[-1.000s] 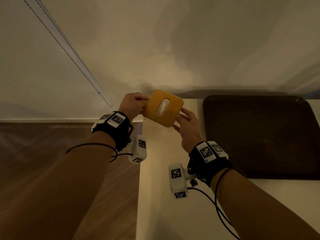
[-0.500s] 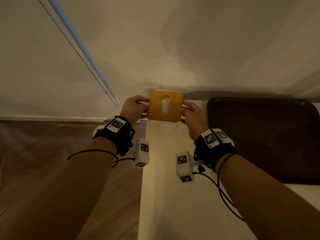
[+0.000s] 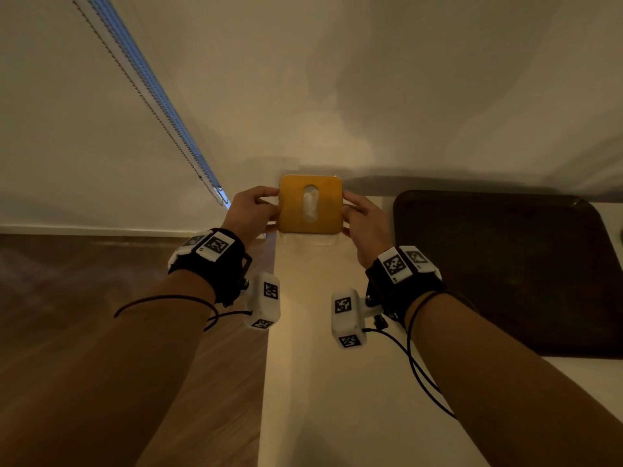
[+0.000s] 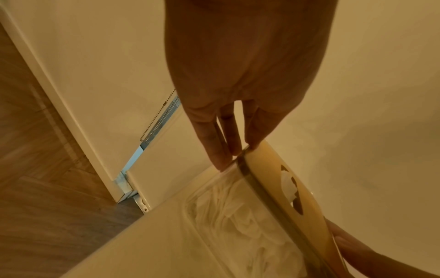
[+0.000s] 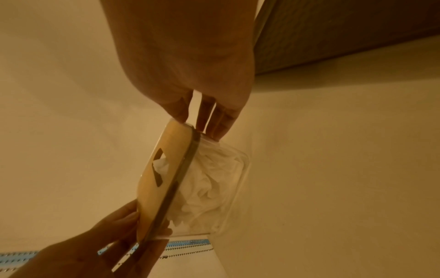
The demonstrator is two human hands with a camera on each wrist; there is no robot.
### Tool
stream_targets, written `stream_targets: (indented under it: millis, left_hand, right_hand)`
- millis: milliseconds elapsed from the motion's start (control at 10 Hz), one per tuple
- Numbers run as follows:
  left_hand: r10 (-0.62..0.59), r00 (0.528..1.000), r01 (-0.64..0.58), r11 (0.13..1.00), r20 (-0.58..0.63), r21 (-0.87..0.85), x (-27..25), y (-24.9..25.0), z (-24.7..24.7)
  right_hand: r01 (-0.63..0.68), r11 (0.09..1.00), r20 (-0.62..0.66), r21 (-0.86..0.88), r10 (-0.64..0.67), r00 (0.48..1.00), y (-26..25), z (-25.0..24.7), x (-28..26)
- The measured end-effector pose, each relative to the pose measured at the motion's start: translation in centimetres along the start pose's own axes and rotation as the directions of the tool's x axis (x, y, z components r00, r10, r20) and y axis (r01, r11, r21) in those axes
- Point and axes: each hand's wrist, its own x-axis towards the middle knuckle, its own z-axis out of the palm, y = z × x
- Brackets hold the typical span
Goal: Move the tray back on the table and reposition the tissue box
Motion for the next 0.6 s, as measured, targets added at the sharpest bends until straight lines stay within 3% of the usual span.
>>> stream_targets:
  millis: [400, 600]
  left_hand:
    - [0.017, 1.0, -0.017, 1.0, 0.01, -0.012, -0.14, 0.09, 0.0]
    - [-0.001, 1.0, 0.0, 0.999, -0.028, -0.038, -0.05, 0.15, -0.36]
  right_hand:
    - [-0.003, 1.0, 0.017, 0.014, 0.003, 1.0, 0.19, -0.04, 0.25]
    - [0.015, 0.999, -0.06, -0.039, -0.018, 0.998, -0.1, -0.41, -0.03]
